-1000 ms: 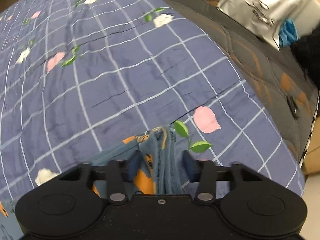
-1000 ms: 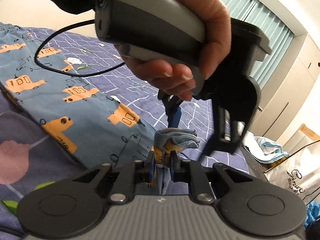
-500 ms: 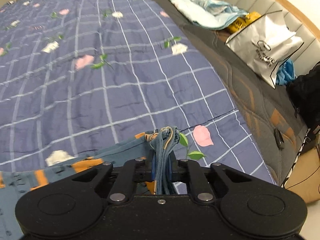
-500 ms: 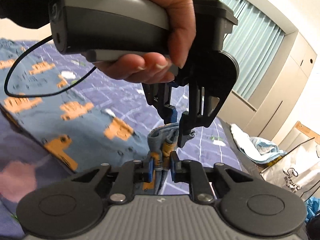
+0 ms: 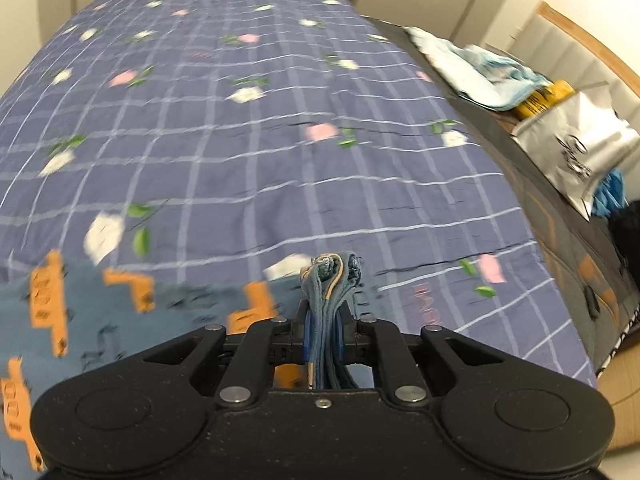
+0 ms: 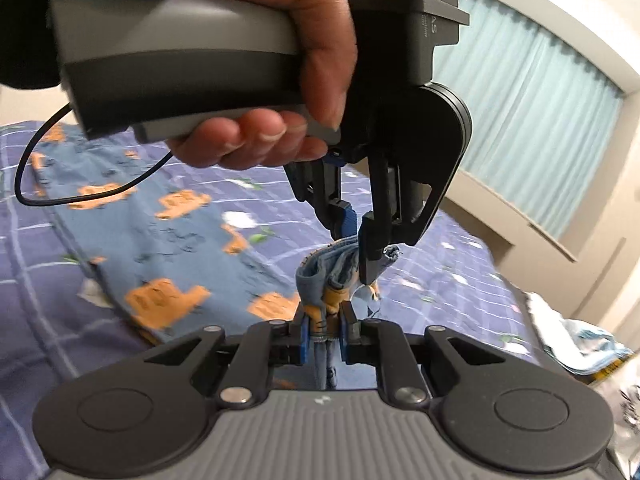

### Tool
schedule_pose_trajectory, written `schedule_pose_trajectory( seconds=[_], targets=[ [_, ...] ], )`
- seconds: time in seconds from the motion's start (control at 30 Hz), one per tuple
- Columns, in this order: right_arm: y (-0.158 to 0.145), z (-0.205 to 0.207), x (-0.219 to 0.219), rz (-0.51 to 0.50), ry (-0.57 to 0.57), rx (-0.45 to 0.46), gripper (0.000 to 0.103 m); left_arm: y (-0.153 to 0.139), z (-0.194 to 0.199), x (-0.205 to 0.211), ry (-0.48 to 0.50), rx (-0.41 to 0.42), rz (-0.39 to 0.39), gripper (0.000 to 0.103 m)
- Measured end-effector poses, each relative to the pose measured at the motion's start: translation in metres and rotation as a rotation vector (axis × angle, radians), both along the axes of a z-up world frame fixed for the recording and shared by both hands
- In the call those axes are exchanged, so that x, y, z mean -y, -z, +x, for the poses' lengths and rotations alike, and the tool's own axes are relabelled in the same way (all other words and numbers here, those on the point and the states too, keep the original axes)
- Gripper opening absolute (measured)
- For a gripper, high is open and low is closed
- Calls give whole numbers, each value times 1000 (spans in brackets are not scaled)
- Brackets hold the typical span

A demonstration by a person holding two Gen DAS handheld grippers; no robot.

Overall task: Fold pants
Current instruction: 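Hold the pants edge with both grippers close together and lift slightly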

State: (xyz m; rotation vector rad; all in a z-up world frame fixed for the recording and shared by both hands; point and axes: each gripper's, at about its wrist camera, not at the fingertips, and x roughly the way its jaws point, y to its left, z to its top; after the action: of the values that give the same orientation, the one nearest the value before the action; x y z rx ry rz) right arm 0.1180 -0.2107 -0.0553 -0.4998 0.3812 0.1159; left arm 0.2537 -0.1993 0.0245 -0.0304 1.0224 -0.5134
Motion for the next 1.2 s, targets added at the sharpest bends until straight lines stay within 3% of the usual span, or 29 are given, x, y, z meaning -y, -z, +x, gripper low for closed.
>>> schedule_pose_trajectory(
  seconds=[0.23,0.57,0.97,1.2],
  targets=[
    [20,15,-30,1,-61,-95,16,39,4,-42,-66,-44,-47,12],
    [42,29,-32,37,-53,-181,17,72,9,-50,-80,-74,-74,13],
    [39,30,-26,53,-47,-173,18,70,7,-49,-79,-64,-69,13],
    [29,25,-33,45,-66,-138,18,44,-2,-52,-69,-1,-46,11]
  ],
)
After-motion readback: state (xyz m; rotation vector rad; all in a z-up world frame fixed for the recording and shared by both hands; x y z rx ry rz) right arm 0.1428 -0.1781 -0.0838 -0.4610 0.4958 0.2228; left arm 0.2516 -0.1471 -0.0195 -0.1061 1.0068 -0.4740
